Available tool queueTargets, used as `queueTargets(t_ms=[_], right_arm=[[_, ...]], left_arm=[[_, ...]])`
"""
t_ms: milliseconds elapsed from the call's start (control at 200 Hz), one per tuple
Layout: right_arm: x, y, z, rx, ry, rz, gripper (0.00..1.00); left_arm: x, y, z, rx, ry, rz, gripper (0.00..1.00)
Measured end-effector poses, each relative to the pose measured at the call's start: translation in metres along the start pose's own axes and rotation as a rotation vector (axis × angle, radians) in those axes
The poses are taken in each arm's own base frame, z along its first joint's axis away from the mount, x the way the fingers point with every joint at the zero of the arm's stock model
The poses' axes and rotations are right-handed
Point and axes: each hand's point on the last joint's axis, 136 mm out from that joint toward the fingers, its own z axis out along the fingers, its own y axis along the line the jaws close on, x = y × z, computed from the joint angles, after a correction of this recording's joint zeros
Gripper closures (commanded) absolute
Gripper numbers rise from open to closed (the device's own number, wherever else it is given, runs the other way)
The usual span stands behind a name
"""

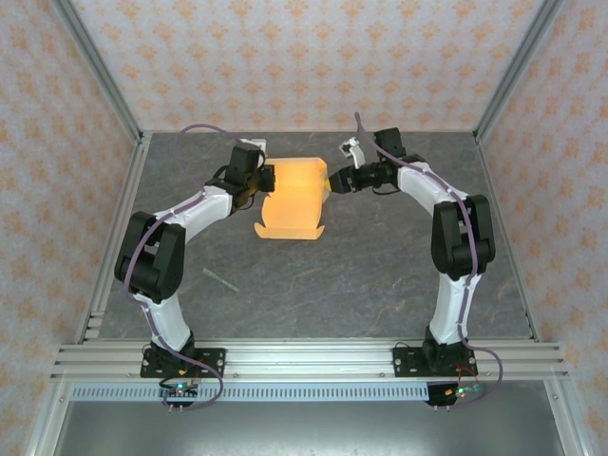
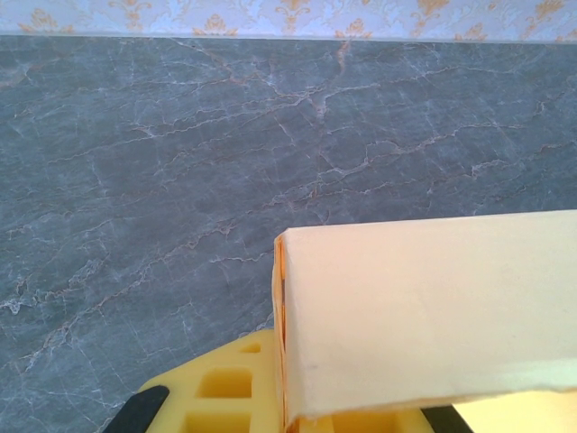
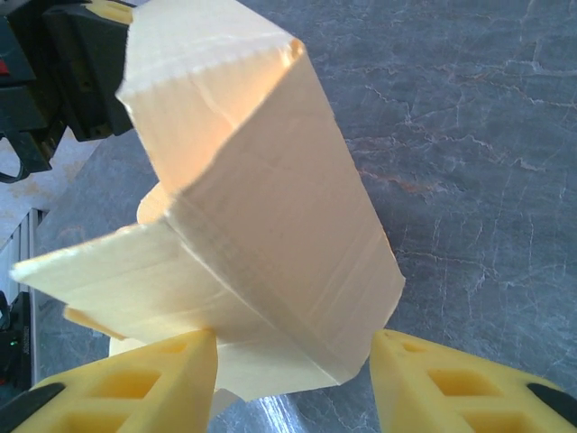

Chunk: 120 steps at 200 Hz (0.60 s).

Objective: Fold the paper box

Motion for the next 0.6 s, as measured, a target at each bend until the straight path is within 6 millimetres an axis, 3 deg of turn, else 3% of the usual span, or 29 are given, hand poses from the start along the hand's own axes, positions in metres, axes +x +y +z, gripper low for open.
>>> queueTargets(t_ms=[601], right_arm=[[-0.011, -0.001, 0.014, -0.022, 0.018, -0.022, 0.57]], left_arm=[[0.000, -0.001, 0.000, 0.007, 0.002, 0.001, 1.00]])
